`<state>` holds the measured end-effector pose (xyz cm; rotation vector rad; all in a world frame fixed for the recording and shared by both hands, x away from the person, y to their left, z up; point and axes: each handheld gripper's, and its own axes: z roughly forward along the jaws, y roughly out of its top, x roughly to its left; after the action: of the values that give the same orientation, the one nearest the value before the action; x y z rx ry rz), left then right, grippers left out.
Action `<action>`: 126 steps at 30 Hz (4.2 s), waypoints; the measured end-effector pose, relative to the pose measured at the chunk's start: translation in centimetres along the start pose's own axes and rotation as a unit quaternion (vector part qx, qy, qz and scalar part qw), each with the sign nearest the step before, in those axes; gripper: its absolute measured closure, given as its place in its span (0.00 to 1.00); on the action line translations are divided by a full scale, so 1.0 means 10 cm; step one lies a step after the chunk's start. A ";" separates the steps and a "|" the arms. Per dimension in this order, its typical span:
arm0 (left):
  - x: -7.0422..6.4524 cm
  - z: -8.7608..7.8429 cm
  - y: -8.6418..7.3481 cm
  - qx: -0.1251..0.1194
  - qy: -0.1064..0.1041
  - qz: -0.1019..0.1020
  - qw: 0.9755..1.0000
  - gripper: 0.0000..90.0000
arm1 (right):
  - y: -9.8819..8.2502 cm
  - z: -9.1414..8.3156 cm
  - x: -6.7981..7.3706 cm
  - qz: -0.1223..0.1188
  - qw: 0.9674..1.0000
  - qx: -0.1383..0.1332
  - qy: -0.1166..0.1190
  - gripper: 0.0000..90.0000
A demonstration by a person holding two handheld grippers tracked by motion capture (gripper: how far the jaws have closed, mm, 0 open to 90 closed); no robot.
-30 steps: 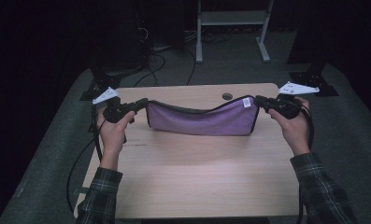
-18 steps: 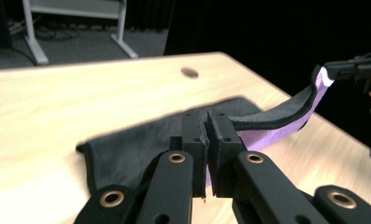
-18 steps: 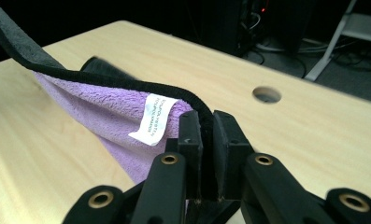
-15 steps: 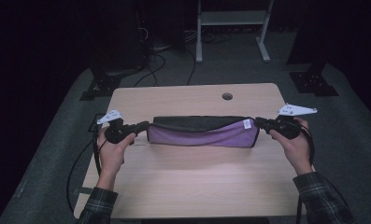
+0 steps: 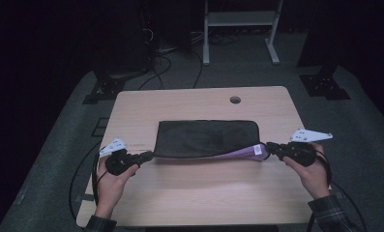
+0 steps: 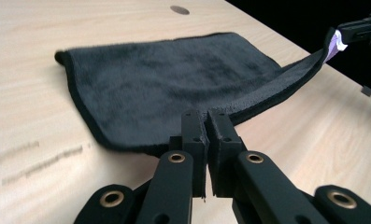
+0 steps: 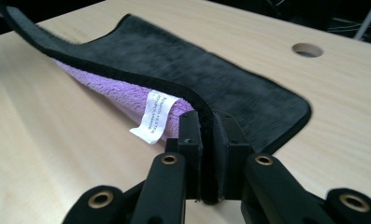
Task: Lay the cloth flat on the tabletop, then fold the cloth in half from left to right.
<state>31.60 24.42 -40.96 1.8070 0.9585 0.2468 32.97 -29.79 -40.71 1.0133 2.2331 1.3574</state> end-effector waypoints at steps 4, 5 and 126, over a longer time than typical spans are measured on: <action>-0.08 -0.16 -0.18 0.013 0.003 -0.005 1.000 0.96 | -0.09 -0.12 0.10 -0.014 1.000 0.006 -0.005 0.98; -0.08 -0.16 -0.18 0.013 0.003 -0.005 1.000 0.96 | -0.09 -0.12 0.10 -0.014 1.000 0.006 -0.005 0.98; 0.34 0.75 -0.33 0.075 0.147 -0.015 0.986 0.97 | -0.67 0.32 -0.59 0.057 0.984 0.098 -0.135 0.30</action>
<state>36.46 22.17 -48.00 1.9254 1.2367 0.4428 36.30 -34.03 -48.58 1.3254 2.1595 0.9862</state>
